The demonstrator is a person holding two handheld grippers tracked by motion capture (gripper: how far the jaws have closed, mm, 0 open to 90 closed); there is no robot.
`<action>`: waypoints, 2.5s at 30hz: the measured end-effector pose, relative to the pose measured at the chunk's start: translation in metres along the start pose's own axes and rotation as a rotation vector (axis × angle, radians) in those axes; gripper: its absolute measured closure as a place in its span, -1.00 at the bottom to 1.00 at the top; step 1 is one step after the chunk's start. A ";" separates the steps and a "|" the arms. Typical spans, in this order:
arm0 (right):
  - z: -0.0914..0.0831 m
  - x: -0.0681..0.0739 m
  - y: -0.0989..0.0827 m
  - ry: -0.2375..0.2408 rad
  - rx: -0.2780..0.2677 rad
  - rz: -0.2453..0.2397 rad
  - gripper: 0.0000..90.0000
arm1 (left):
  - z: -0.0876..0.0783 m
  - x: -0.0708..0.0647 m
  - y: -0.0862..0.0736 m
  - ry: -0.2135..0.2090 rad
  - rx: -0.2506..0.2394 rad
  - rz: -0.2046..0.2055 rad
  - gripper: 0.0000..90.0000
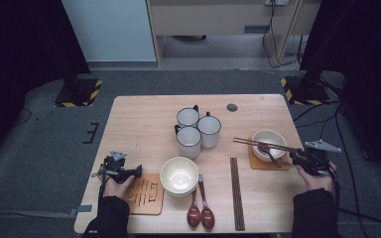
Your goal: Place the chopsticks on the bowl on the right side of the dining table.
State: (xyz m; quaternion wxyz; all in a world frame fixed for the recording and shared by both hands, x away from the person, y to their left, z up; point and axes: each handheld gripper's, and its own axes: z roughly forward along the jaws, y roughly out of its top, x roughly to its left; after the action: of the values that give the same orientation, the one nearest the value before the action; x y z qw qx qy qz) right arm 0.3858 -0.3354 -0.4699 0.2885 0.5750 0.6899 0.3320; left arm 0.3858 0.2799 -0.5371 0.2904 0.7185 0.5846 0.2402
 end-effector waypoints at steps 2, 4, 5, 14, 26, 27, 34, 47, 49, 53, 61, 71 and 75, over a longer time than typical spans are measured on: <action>-0.002 0.001 0.001 0.017 -0.011 -0.001 0.34 | 0.000 0.000 0.000 0.000 0.000 0.000 -1.00; -0.005 0.003 0.002 0.029 -0.027 -0.005 0.29 | 0.000 0.000 0.000 0.000 0.000 0.000 -1.00; -0.006 0.004 0.003 0.030 -0.040 -0.004 0.27 | 0.000 0.000 0.000 0.000 0.000 0.000 -1.00; -0.014 0.011 0.018 0.091 -0.148 -0.010 0.05 | 0.000 0.000 0.000 0.000 0.000 0.000 -1.00; 0.007 0.023 0.038 0.117 -0.087 -0.047 -0.18 | 0.000 0.000 0.000 0.000 0.000 0.000 -1.00; 0.010 0.024 0.039 0.114 -0.083 -0.048 -0.18 | 0.000 0.000 0.000 0.000 0.000 0.000 -1.00; 0.027 0.030 0.041 0.100 -0.082 -0.035 -0.30 | 0.000 0.000 0.000 0.000 0.000 0.000 -1.00; 0.046 0.035 0.044 0.072 -0.050 -0.048 -0.43 | 0.000 0.000 0.000 0.000 0.000 0.000 -1.00; 0.049 0.037 0.044 0.067 -0.049 -0.051 -0.44 | 0.000 0.000 0.000 0.000 0.000 0.000 -1.00; 0.053 0.039 0.044 0.062 -0.043 -0.060 -0.48 | 0.000 0.000 0.000 0.000 0.000 0.000 -1.00; 0.060 0.040 0.044 0.049 -0.029 -0.065 -0.52 | 0.000 0.000 0.000 0.000 0.000 0.000 -1.00; 0.061 0.041 0.043 0.052 -0.023 -0.083 -0.53 | 0.000 0.000 0.000 0.000 0.000 0.000 -1.00; 0.060 0.041 0.043 0.058 -0.018 -0.090 -0.53 | 0.000 0.000 0.000 0.000 0.000 0.000 -1.00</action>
State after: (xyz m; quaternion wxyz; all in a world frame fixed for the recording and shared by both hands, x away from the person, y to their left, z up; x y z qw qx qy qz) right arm 0.4512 -0.2824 -0.4734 0.2884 0.5309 0.7200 0.3414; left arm 0.3858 0.2800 -0.5371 0.2903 0.7186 0.5846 0.2401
